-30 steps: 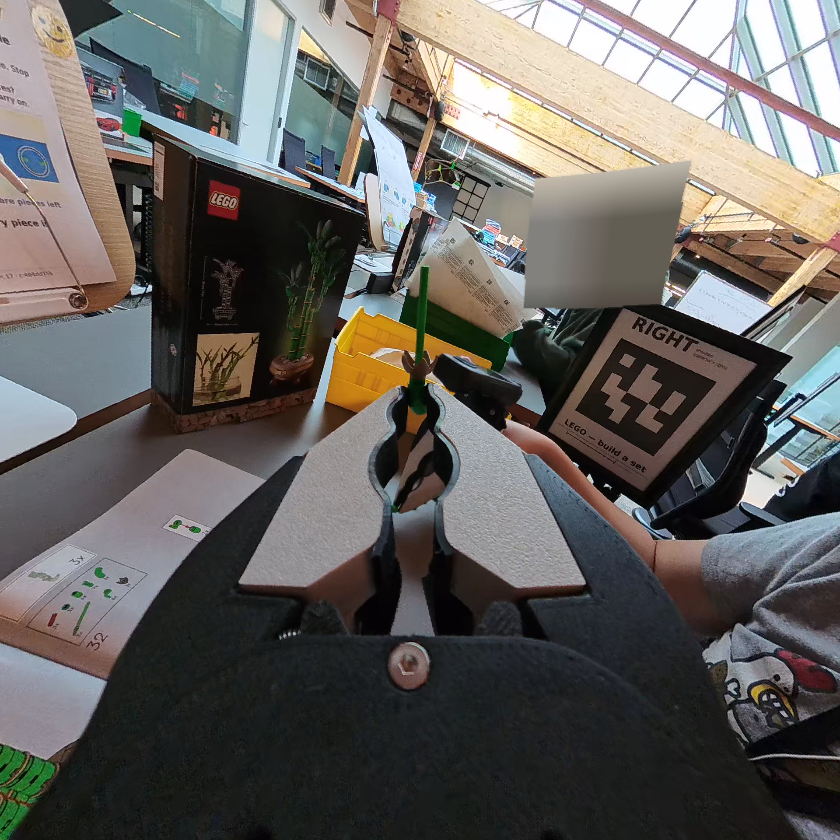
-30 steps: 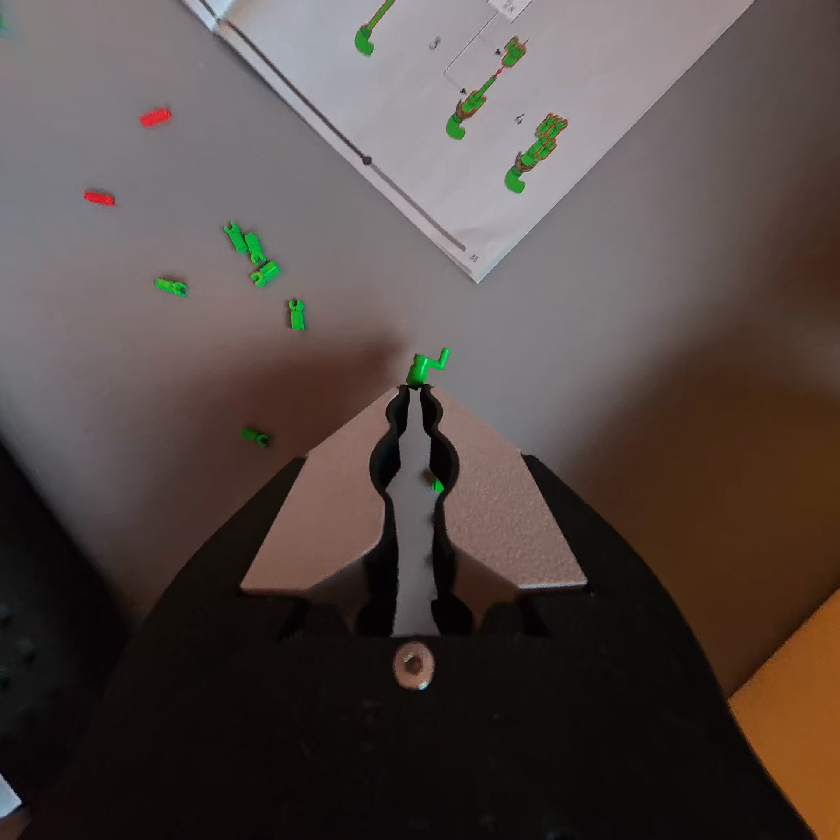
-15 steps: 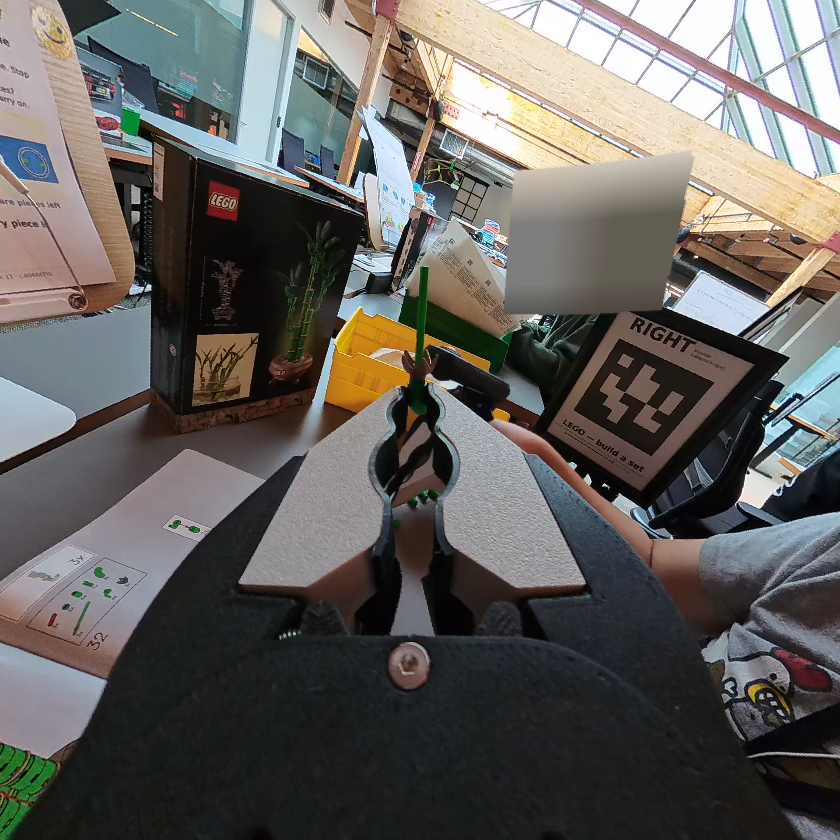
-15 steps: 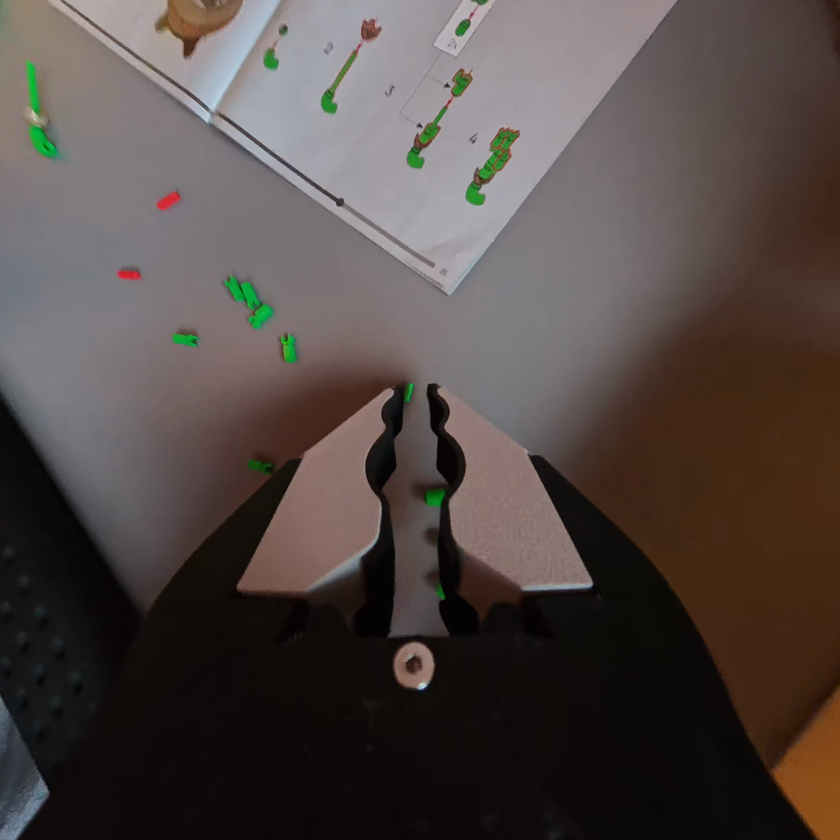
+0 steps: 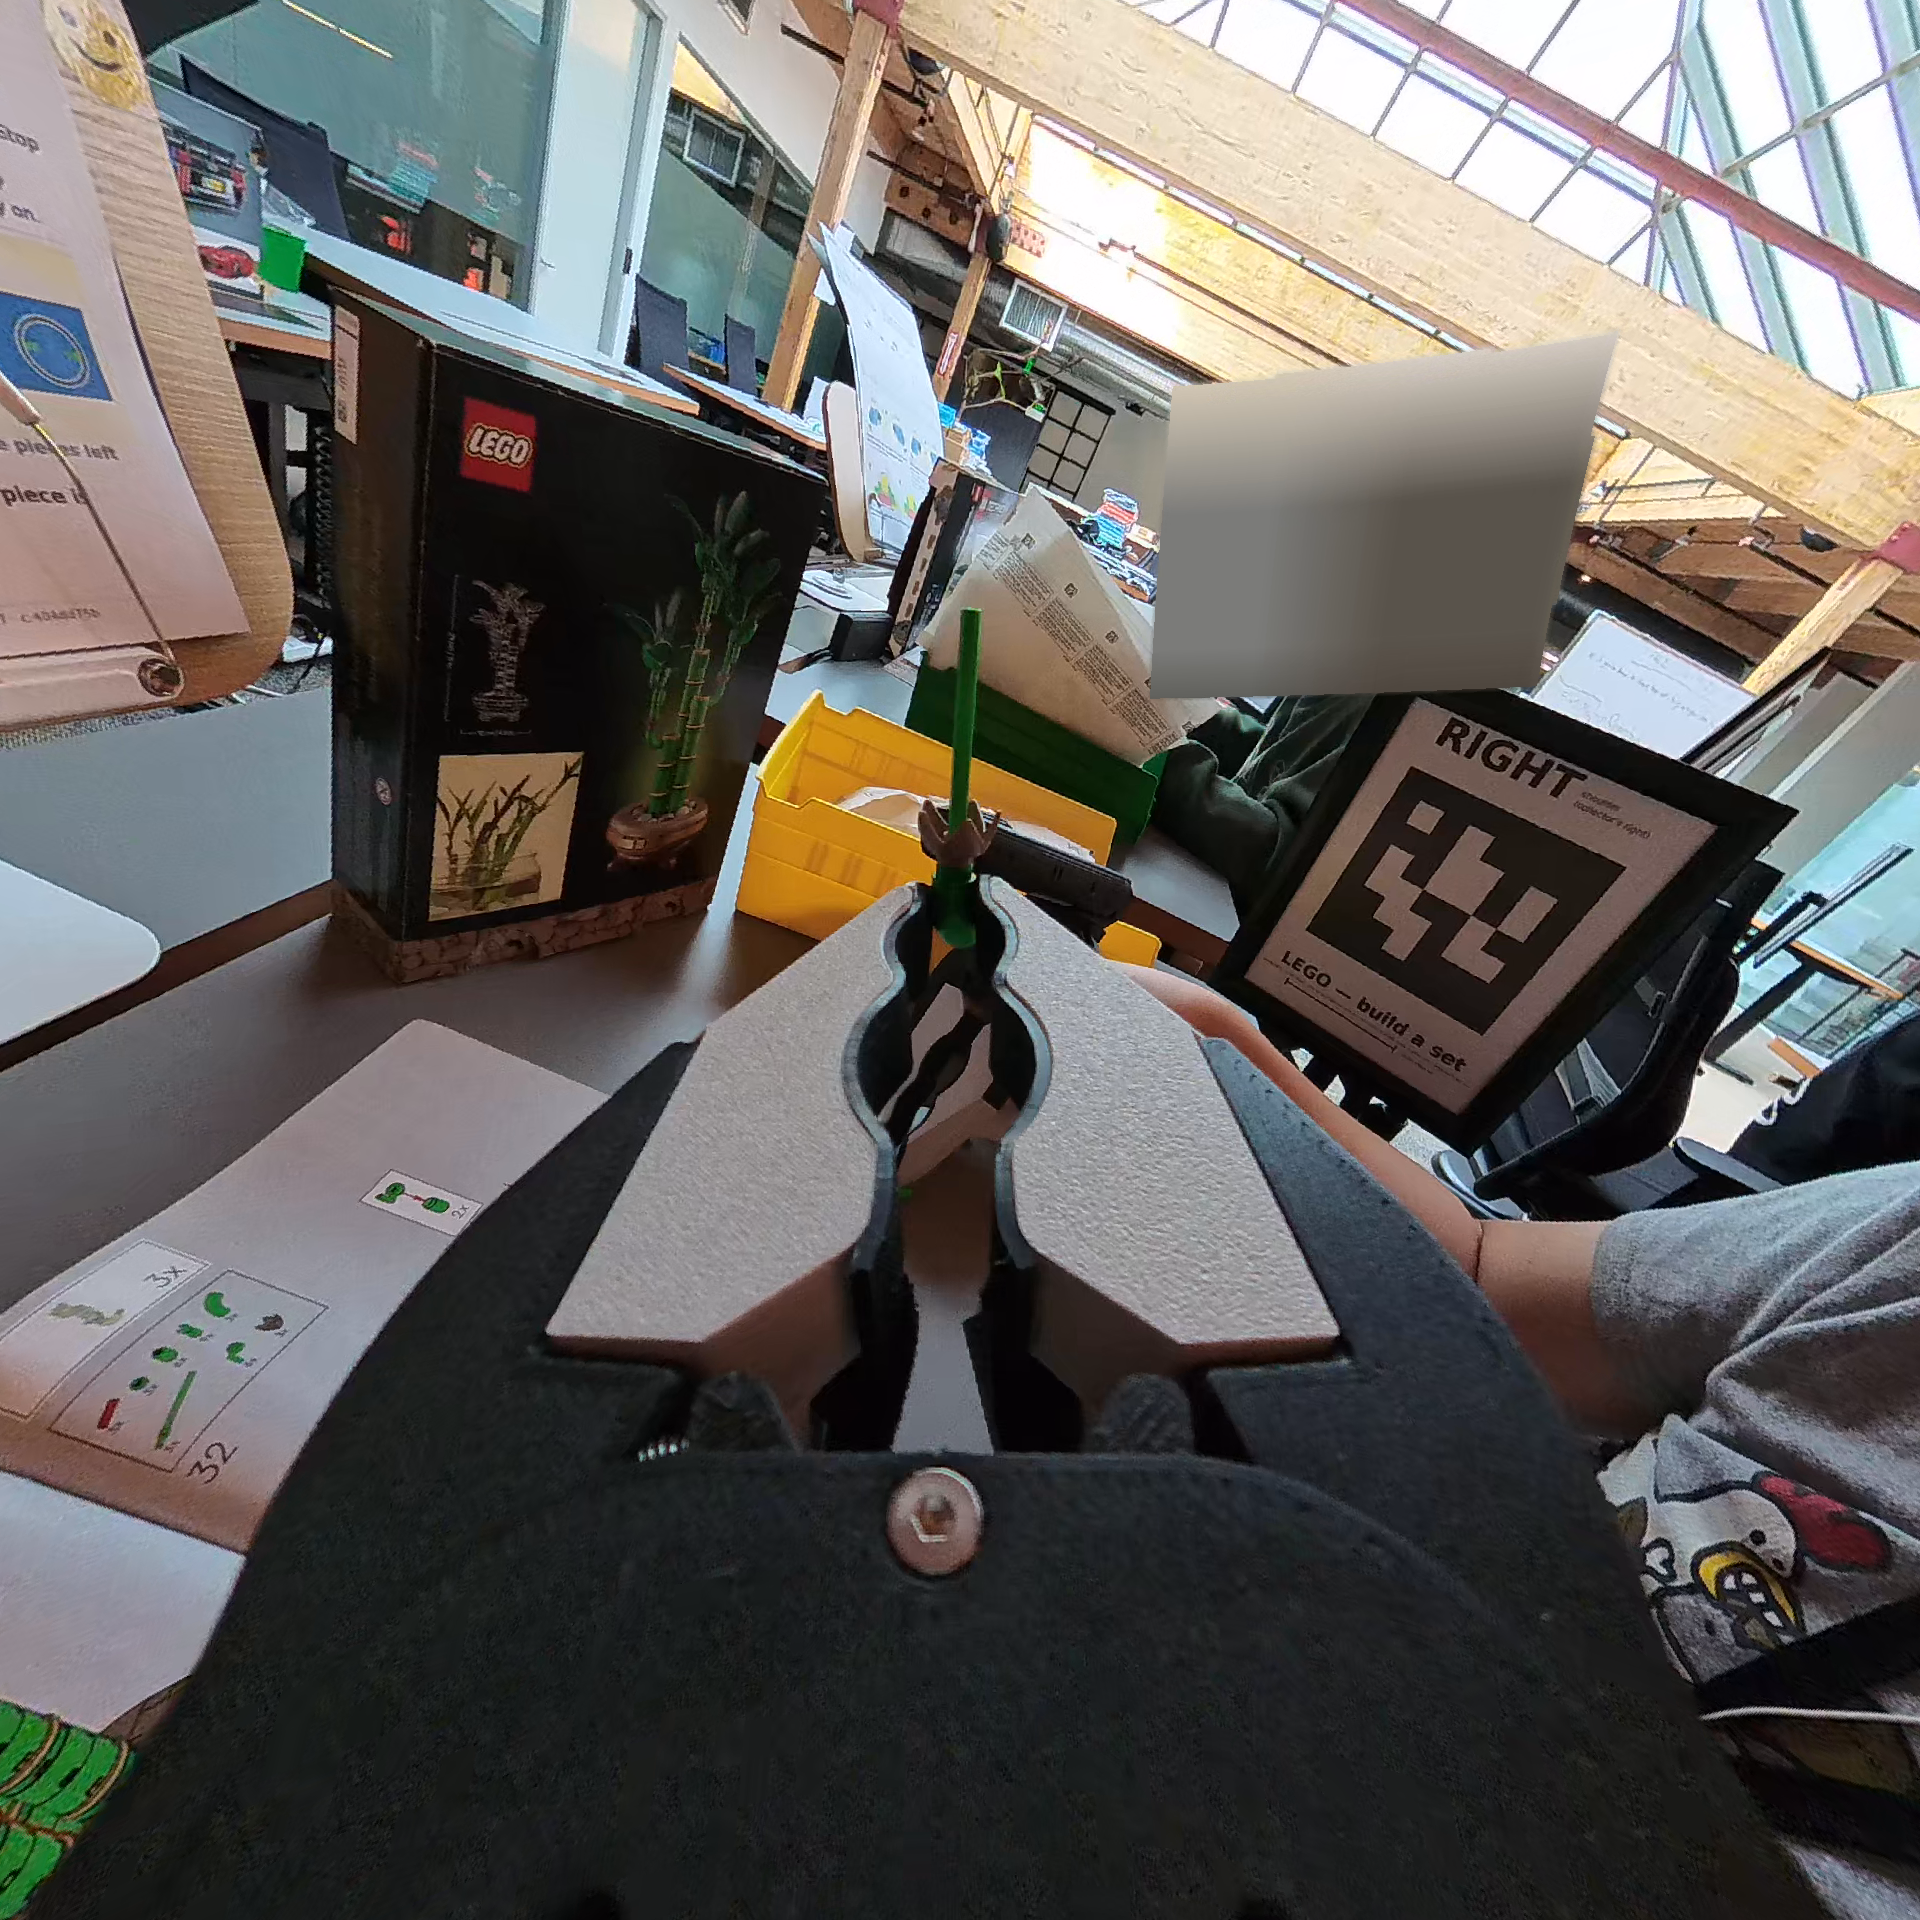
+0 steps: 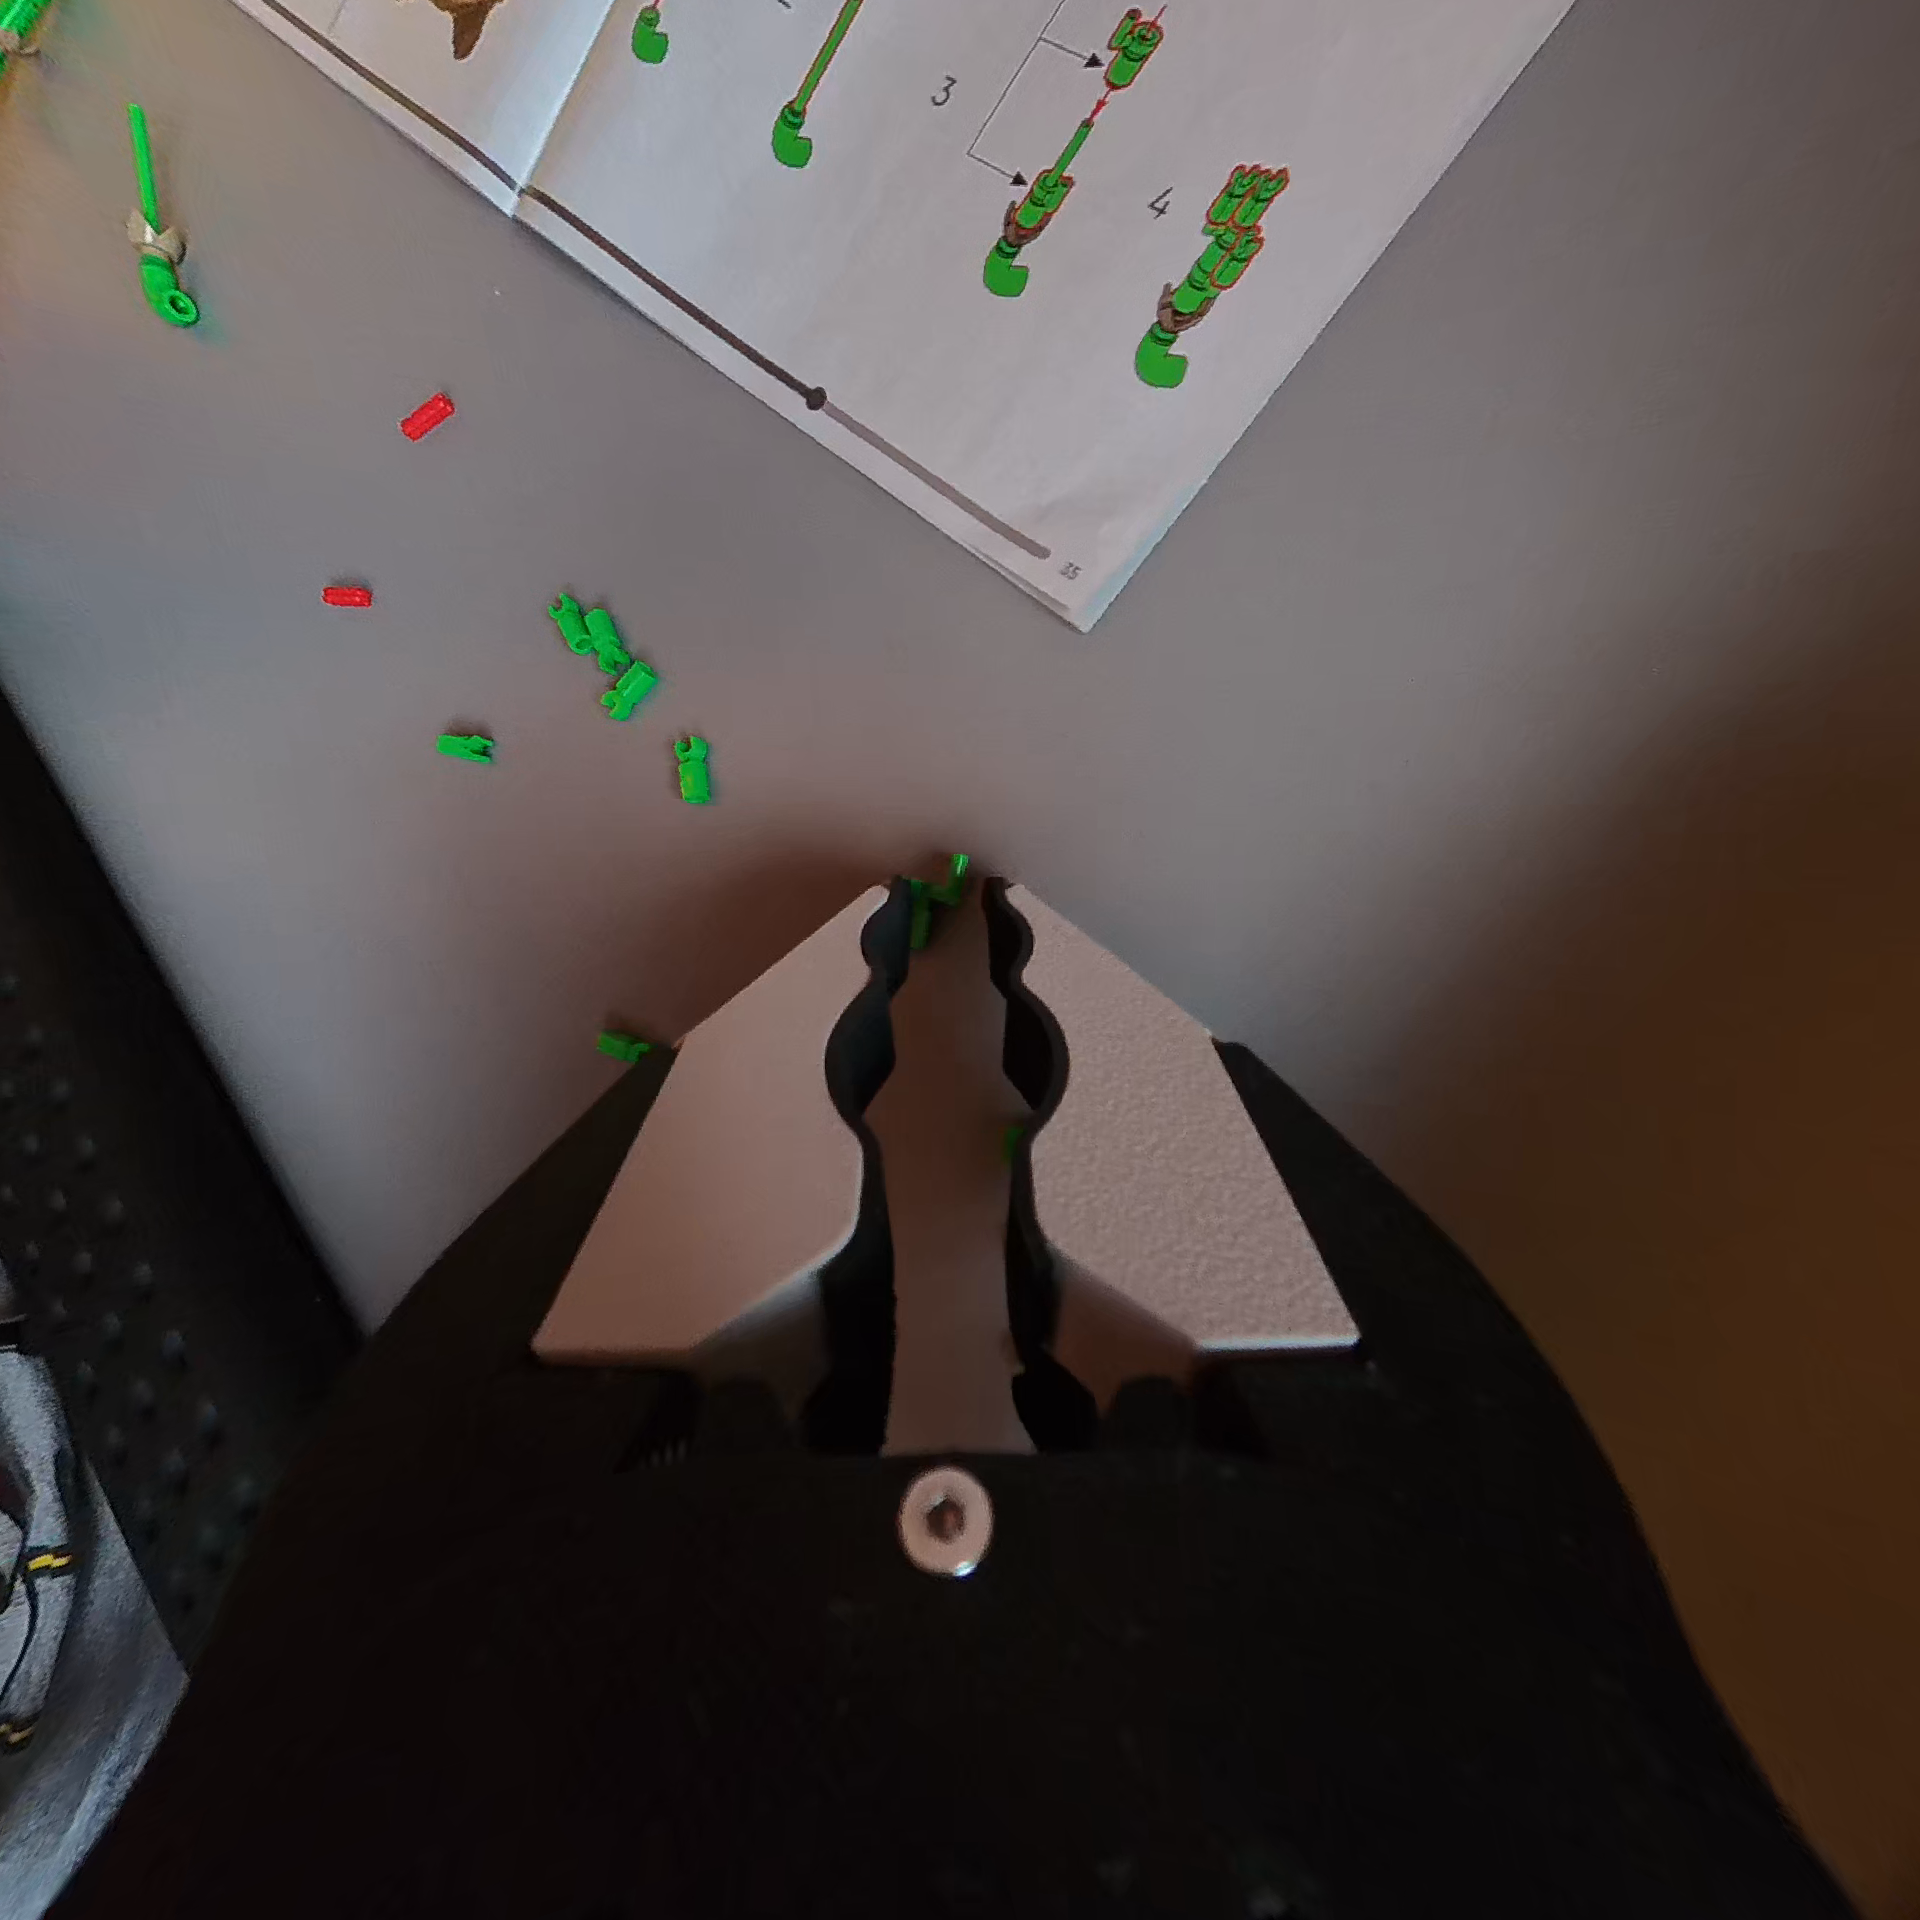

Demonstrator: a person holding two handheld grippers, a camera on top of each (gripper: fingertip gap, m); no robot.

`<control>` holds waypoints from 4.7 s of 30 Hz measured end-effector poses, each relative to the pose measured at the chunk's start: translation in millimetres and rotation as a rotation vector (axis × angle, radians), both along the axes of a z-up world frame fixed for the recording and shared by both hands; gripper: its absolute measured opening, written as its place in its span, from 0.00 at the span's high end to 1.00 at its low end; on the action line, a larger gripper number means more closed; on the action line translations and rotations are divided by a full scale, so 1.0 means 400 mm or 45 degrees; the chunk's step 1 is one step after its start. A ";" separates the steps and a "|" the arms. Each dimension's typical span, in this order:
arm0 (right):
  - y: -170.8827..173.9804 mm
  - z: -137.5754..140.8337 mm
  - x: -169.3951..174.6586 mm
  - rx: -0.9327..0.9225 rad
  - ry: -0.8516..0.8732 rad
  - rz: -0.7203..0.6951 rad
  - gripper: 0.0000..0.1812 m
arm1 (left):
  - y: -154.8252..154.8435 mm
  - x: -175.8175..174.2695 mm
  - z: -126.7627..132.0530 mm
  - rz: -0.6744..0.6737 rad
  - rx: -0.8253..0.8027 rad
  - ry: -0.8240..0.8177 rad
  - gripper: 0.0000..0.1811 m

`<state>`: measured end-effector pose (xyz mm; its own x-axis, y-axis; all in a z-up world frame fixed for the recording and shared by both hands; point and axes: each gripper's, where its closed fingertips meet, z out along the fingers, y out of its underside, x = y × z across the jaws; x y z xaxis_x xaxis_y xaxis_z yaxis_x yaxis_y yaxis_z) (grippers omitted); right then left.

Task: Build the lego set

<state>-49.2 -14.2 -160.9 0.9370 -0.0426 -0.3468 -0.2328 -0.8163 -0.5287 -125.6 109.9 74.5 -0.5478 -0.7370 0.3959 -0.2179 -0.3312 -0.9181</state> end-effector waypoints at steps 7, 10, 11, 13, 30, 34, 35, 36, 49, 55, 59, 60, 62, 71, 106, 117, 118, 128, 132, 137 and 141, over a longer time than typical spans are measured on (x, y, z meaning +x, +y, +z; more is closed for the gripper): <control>-0.002 -0.005 -0.014 -0.032 -0.147 0.110 0.96 | 0.001 0.001 -0.001 0.002 -0.002 0.004 0.97; -0.003 0.001 -0.017 -0.012 -0.138 0.122 0.96 | 0.001 0.001 -0.001 0.003 -0.001 0.004 0.97; -0.001 0.008 -0.015 0.015 -0.123 0.113 0.96 | 0.001 0.000 -0.001 0.002 -0.001 0.004 0.97; 0.001 0.023 0.000 0.063 -0.085 0.061 0.96 | 0.001 0.000 0.000 0.001 -0.003 0.003 0.97; -0.084 0.052 0.079 0.012 -0.299 -0.127 0.91 | 0.004 -0.003 0.000 0.002 -0.005 0.006 0.97; -0.088 0.024 0.035 0.018 -0.316 0.003 0.94 | 0.007 0.003 -0.008 0.006 -0.011 0.019 0.97; -0.078 0.025 0.029 0.042 -0.331 0.022 0.96 | 0.007 0.005 -0.013 0.005 -0.010 0.026 0.97; -0.072 0.026 0.030 0.037 -0.348 0.024 0.96 | 0.006 0.008 -0.017 0.004 -0.008 0.032 0.97; -0.038 -0.008 0.018 0.022 -0.447 0.161 0.98 | -0.031 0.027 -0.058 -0.035 0.029 0.092 0.97; -0.069 0.035 0.060 0.078 -0.512 0.079 0.98 | -0.028 0.025 -0.056 -0.031 0.022 0.090 0.97; -0.104 0.049 0.085 0.109 -0.549 0.043 0.98 | -0.026 0.021 -0.047 -0.024 0.031 0.076 0.97; -0.107 0.037 0.079 0.091 -0.532 0.059 0.99 | -0.025 0.020 -0.045 -0.025 0.029 0.074 0.97; -0.096 0.012 0.066 0.047 -0.504 0.083 0.98 | -0.024 0.019 -0.043 -0.024 0.028 0.072 0.97; -0.020 0.002 0.039 0.093 -0.442 0.040 0.86 | -0.023 0.013 -0.032 -0.024 0.031 0.057 0.97; -0.025 0.007 0.000 0.093 -0.410 0.127 0.84 | -0.029 0.004 -0.019 -0.043 0.027 0.047 0.97; -0.019 -0.006 0.008 0.047 -0.461 0.131 0.92 | -0.030 0.005 -0.020 -0.044 0.030 0.050 0.97; -0.018 -0.006 0.008 0.047 -0.470 0.136 0.92 | -0.031 0.005 -0.020 -0.046 0.030 0.051 0.97; -0.014 -0.006 -0.005 0.077 -0.436 0.183 0.92 | -0.034 -0.002 -0.009 -0.048 0.035 0.035 0.97; -0.010 -0.001 0.014 0.140 -0.492 0.178 0.84 | -0.032 -0.003 -0.008 -0.046 0.035 0.033 0.97; -0.010 0.104 0.048 0.356 -0.629 0.103 0.82 | -0.030 -0.004 -0.007 -0.048 0.030 0.033 0.97; -0.039 0.264 0.113 0.655 -0.968 -0.060 0.83 | -0.027 -0.005 -0.005 -0.046 0.023 0.030 0.97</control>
<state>-4.0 -30.0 -55.3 0.9218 -0.0976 0.3752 0.2993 -0.4362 -0.8486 -127.5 99.1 72.6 -0.5647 -0.7242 0.3957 -0.2509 -0.3061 -0.9183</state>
